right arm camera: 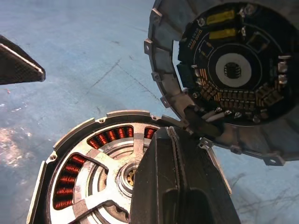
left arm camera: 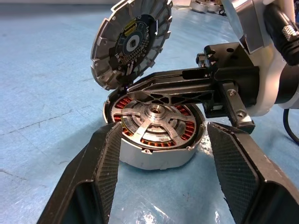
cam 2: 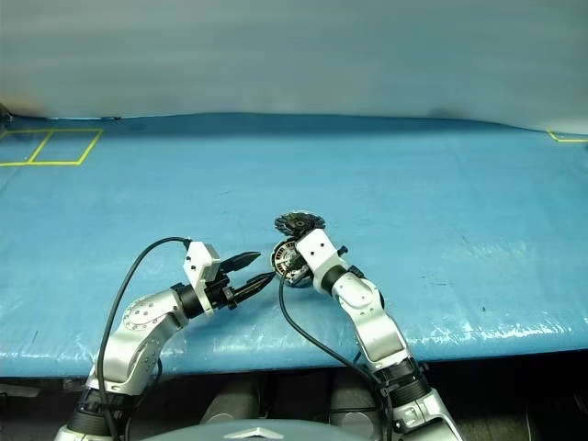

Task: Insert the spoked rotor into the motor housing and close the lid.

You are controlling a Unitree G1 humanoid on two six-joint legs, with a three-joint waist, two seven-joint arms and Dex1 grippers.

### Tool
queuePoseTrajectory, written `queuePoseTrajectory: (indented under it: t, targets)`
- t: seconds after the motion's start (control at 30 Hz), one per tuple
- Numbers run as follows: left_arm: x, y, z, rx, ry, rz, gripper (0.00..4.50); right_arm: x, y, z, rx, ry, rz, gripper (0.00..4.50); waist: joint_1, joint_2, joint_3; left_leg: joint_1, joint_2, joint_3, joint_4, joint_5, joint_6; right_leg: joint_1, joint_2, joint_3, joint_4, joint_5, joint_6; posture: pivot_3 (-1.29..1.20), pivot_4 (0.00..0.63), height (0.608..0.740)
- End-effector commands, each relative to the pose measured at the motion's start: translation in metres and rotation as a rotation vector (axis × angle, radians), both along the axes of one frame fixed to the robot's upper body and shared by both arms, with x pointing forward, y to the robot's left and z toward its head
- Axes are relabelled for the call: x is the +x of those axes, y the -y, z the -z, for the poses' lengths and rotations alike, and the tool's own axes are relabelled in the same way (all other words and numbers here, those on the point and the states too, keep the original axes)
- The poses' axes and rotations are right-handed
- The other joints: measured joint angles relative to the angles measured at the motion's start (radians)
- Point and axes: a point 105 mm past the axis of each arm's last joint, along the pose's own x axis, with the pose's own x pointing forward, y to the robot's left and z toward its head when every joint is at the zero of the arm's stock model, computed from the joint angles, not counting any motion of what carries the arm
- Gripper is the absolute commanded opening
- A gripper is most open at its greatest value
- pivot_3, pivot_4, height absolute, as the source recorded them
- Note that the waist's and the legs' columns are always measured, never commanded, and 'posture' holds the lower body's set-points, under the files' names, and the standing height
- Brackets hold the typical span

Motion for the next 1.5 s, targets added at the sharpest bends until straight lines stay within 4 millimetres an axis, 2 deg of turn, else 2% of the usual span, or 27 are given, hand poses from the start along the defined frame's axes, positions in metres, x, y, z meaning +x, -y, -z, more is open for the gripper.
queuePoseTrajectory:
  t: [0.03,0.13,0.2,0.43,0.57,0.63,0.73,0.9,1.1,1.3,1.5]
  targets:
    - [0.004,-0.001,-0.011,-0.029,0.041,-0.001,3.08,-0.004,0.003,-0.012,0.034,0.017,-0.040,0.00,0.000,0.000,0.000,-0.001,0.000,0.000,0.000,0.000,0.000,-0.001,0.000,0.000,0.000,0.000,0.000,0.00,0.150,0.740]
    - [0.004,-0.002,-0.012,-0.037,0.037,0.000,3.08,-0.004,0.011,-0.025,0.045,0.053,-0.037,0.00,0.000,0.000,0.001,-0.002,0.000,0.000,-0.002,0.000,0.000,-0.002,0.001,0.000,0.000,0.000,-0.001,0.00,0.150,0.740]
    - [0.004,-0.003,-0.014,-0.061,0.038,0.007,3.08,-0.004,0.024,-0.035,0.037,0.083,-0.006,0.00,0.001,0.001,0.001,-0.002,0.000,0.000,-0.002,0.000,0.000,-0.003,0.001,-0.001,0.000,-0.001,-0.001,0.00,0.150,0.740]
    - [0.001,-0.004,-0.009,-0.019,0.067,0.047,3.08,-0.006,0.059,-0.048,-0.015,0.113,0.087,0.00,0.002,0.001,0.002,-0.003,0.000,0.000,-0.002,0.000,0.000,-0.004,0.000,0.000,0.000,-0.001,-0.001,0.00,0.150,0.740]
    - [0.005,-0.007,-0.008,0.007,0.111,0.030,3.08,0.007,0.082,-0.070,-0.040,0.178,0.233,0.00,0.002,0.001,0.002,-0.003,0.000,0.001,-0.002,0.000,0.000,-0.004,0.000,0.000,0.000,-0.001,-0.001,0.00,0.150,0.740]
    - [0.006,-0.010,-0.007,0.014,0.149,0.007,3.08,0.010,0.079,-0.083,0.017,0.195,0.235,0.00,0.002,0.001,0.002,-0.004,0.000,0.001,-0.002,0.000,0.000,-0.005,0.000,0.000,0.000,-0.001,-0.001,0.00,0.150,0.740]
    - [0.006,-0.014,0.005,-0.007,0.154,-0.050,3.08,0.016,0.061,-0.108,0.093,0.256,0.173,0.00,0.000,0.001,0.002,-0.005,0.001,0.001,-0.002,0.000,0.000,-0.006,0.000,0.000,0.000,-0.001,-0.001,0.00,0.150,0.740]
    - [0.001,-0.007,0.018,-0.035,0.134,-0.074,3.08,0.020,0.036,-0.118,0.120,0.265,0.048,0.00,0.004,0.001,0.002,-0.007,0.000,0.001,-0.003,0.000,0.000,-0.009,0.000,0.000,0.000,-0.001,-0.001,0.00,0.150,0.740]
    - [-0.007,0.000,0.022,-0.068,0.123,-0.083,3.08,0.017,0.011,-0.104,0.062,0.214,-0.109,0.00,0.006,0.001,0.003,-0.011,0.000,0.001,-0.001,0.000,0.000,-0.012,0.000,0.000,0.000,0.000,0.000,0.00,0.150,0.740]
    - [-0.011,-0.006,0.015,-0.049,0.145,-0.095,3.08,0.006,0.008,-0.093,0.028,0.169,-0.206,0.00,0.006,0.001,0.003,-0.011,0.000,0.000,0.000,0.000,0.000,-0.012,0.000,-0.001,0.001,0.000,0.000,0.00,0.150,0.740]
    - [-0.012,-0.020,0.010,-0.023,0.149,-0.120,3.08,-0.017,0.007,-0.067,-0.061,0.088,-0.324,0.00,0.007,0.001,0.003,-0.012,0.000,0.000,0.000,0.000,0.000,-0.012,0.000,-0.001,0.000,0.000,0.000,0.00,0.150,0.740]
